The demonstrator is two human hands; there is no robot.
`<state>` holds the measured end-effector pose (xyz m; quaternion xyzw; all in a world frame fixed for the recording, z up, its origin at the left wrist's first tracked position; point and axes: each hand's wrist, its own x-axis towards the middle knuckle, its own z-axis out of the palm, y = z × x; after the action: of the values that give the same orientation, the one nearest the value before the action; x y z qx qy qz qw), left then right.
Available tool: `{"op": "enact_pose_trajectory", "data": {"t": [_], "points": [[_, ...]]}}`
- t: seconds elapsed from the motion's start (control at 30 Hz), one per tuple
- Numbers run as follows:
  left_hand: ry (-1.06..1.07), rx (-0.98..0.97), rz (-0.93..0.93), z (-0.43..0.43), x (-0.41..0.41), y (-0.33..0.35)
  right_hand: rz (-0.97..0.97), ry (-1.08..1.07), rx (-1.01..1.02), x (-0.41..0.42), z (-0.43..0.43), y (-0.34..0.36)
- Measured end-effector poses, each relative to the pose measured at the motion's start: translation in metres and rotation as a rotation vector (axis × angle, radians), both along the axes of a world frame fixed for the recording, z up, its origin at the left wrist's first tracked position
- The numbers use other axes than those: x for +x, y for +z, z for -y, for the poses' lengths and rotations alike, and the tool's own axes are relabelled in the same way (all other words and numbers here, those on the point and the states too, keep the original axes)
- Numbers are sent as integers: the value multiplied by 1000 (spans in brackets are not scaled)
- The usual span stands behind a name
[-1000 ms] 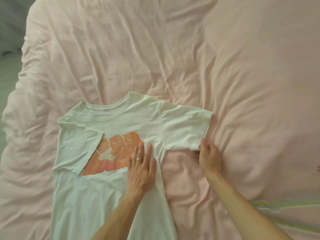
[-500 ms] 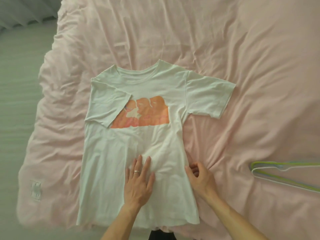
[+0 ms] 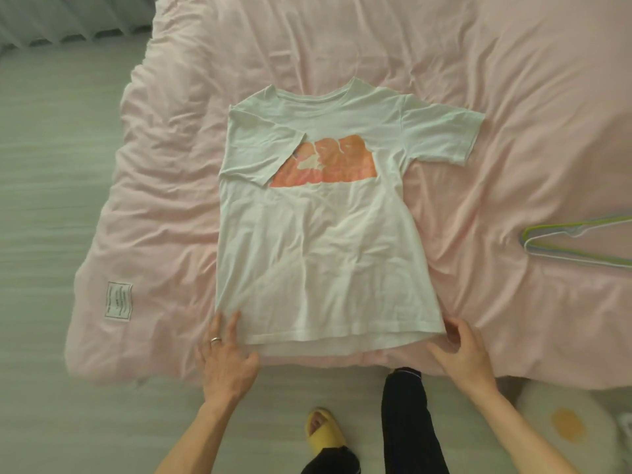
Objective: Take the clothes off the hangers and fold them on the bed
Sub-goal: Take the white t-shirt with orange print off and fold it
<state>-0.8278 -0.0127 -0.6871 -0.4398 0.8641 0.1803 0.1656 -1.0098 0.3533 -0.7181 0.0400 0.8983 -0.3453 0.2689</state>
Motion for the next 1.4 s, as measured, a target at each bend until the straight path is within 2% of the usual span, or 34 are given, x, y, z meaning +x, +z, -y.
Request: {"op": "enact_pose_trajectory", "data": {"t": [0.2, 0.37, 0.6, 0.83, 0.97, 1.03, 1.17, 1.23, 1.3, 1.4], "points": [[105, 23, -115, 17, 17, 10, -28, -92, 9, 5, 28, 14], [65, 65, -114, 32, 3, 10, -13, -179, 24, 2, 38, 20], [-95, 17, -8, 42, 9, 14, -189, -190, 37, 7, 35, 46], [13, -66, -151, 49, 21, 31, -302, -78, 157, 12, 34, 53], [201, -29, -294, 55, 36, 36, -360, 35, 258, 19, 26, 52], [198, -56, -267, 57, 48, 33, -310, 53, 318, 23, 17, 47], [122, -92, -88, 57, 65, 19, -63, 97, 440, 28, 6, 40], [119, -62, -88, 55, 62, 12, -30, 83, 475, 27, 12, 41], [121, -22, -126, 51, 56, 11, -57, 117, 545, 25, 21, 41], [118, -8, -170, 49, 48, 8, -207, 243, 608, 28, 29, 42]]}}
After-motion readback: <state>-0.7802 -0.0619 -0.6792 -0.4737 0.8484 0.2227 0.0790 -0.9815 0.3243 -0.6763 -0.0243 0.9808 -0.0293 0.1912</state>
